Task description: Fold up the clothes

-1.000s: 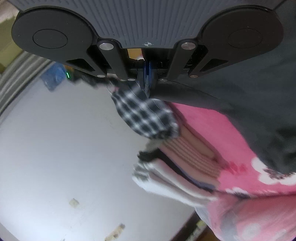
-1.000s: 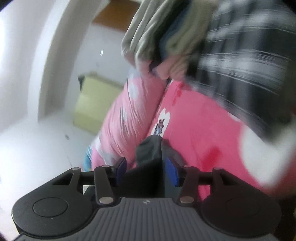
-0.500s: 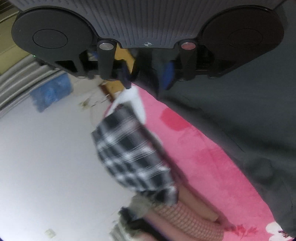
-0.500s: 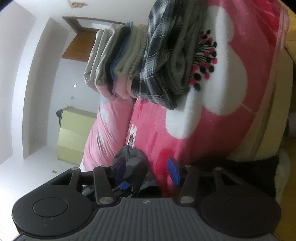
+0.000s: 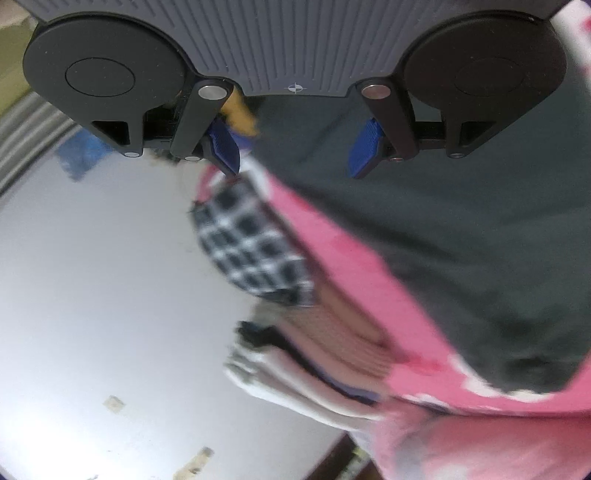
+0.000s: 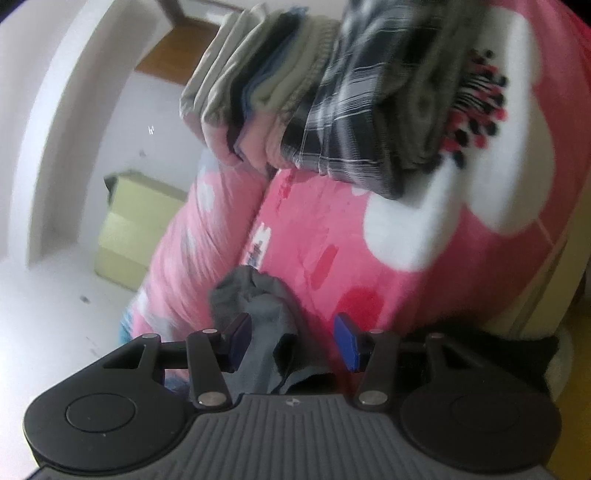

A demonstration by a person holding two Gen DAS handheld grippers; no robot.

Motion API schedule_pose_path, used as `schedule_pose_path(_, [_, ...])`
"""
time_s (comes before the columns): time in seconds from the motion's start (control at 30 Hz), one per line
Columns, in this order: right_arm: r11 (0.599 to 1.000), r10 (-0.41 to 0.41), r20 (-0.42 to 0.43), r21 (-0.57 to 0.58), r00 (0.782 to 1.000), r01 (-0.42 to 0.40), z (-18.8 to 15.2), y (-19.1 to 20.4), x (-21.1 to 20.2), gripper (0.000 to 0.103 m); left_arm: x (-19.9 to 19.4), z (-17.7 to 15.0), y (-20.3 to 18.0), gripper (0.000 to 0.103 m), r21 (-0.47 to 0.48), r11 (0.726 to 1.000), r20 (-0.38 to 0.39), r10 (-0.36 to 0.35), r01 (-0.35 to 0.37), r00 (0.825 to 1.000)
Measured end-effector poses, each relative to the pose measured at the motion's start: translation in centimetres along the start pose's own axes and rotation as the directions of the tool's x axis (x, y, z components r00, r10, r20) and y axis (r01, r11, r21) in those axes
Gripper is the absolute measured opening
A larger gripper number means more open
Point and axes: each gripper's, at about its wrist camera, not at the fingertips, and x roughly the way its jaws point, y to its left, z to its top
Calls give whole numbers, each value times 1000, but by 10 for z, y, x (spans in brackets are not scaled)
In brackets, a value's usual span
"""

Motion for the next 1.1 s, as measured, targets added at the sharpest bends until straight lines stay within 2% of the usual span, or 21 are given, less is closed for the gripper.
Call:
schedule_pose_path(0.2, [982, -90, -30, -168, 995, 84, -6, 26, 15, 52, -54, -46, 35, 66, -117, 986, 37, 124, -119, 992])
schedule_pose_path(0.3, [969, -135, -21, -210, 991, 127, -11, 31, 18, 49, -71, -70, 51, 66, -184, 971, 61, 169, -155, 984])
schedule_pose_path(0.37, [960, -158, -19, -239, 987, 149, -13, 35, 22, 45, -79, -83, 64, 66, -235, 959, 55, 173, -155, 983])
schedule_pose_path(0.43, [949, -175, -11, -269, 985, 166, -15, 37, 22, 37, -76, -93, 74, 66, -277, 949, 25, 161, -148, 987])
schedule_pose_path(0.5, [941, -188, 1, -288, 982, 180, -16, 41, 23, 27, -65, -99, 74, 66, -276, 948, -3, 166, -160, 986])
schedule_pose_path(0.53, [937, -193, 7, -295, 981, 187, -15, 43, 24, 18, -59, -101, 75, 66, -276, 947, -16, 169, -166, 986])
schedule_pose_path(0.67, [928, -188, 41, -320, 981, 191, -19, 52, 19, 6, -45, -108, 76, 64, -293, 939, -8, 184, -178, 983])
schedule_pose_path(0.7, [925, -188, 47, -327, 981, 193, -20, 55, 18, 5, -41, -110, 76, 62, -298, 937, -3, 188, -181, 982])
schedule_pose_path(0.77, [920, -187, 58, -339, 981, 195, -21, 59, 16, 3, -37, -113, 76, 47, -305, 935, 9, 195, -183, 981])
schedule_pose_path(0.8, [919, -184, 63, -343, 981, 194, -22, 61, 14, 3, -37, -113, 75, 38, -302, 936, 19, 196, -181, 980])
schedule_pose_path(0.83, [920, -175, 67, -344, 982, 188, -22, 64, 12, 2, -38, -113, 74, 24, -300, 937, 30, 196, -179, 980])
schedule_pose_path(0.9, [924, -149, 75, -344, 986, 166, -22, 71, 6, 2, -45, -112, 70, 10, -295, 942, 65, 187, -161, 980])
schedule_pose_path(0.97, [929, -116, 83, -344, 990, 138, -21, 78, -2, 2, -55, -109, 68, 4, -303, 945, 101, 158, -121, 982])
schedule_pose_path(1.1, [933, -85, 96, -341, 992, 113, -18, 87, -16, 2, -68, -105, 72, 3, -367, 930, 115, 80, -33, 990])
